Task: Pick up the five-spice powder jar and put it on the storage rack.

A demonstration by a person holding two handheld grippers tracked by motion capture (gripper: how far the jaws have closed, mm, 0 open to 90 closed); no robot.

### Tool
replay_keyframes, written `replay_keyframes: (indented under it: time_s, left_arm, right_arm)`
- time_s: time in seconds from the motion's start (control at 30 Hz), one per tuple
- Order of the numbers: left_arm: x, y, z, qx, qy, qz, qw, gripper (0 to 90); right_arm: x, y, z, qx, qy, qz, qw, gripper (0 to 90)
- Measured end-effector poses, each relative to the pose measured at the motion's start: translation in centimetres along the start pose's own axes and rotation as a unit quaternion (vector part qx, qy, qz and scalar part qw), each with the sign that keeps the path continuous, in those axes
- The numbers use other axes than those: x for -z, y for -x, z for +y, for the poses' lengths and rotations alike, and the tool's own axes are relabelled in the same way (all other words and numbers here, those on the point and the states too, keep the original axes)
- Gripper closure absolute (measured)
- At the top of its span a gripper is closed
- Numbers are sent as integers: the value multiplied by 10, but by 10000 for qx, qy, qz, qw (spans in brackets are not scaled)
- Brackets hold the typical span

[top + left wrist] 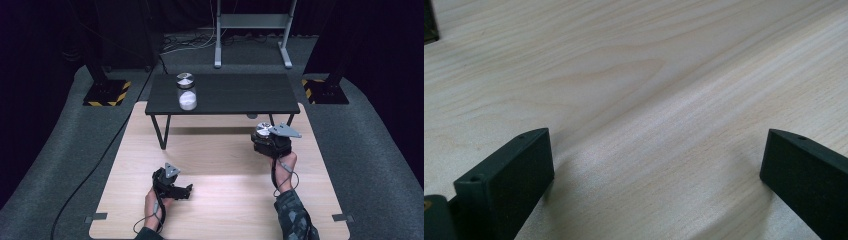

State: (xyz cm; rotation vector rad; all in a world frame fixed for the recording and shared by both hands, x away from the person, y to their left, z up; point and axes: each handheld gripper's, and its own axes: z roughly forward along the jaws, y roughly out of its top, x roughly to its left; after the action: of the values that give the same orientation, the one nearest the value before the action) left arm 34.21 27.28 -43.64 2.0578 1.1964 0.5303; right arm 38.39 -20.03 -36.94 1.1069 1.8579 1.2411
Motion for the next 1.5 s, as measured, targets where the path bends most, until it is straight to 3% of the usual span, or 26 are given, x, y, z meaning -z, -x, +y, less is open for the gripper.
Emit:
replay_keyframes:
  time_s: [0.57, 1.5]
  left_arm:
    - [0, 0, 0, 4, -2, -3, 10000, 5]
    - [0, 0, 0, 4, -3, -4, 10000, 5]
  right_arm:
    - [10, 11, 21, 5, 58, 59, 10000, 296]
    - [21, 8, 45, 282, 163, 34, 9995, 296]
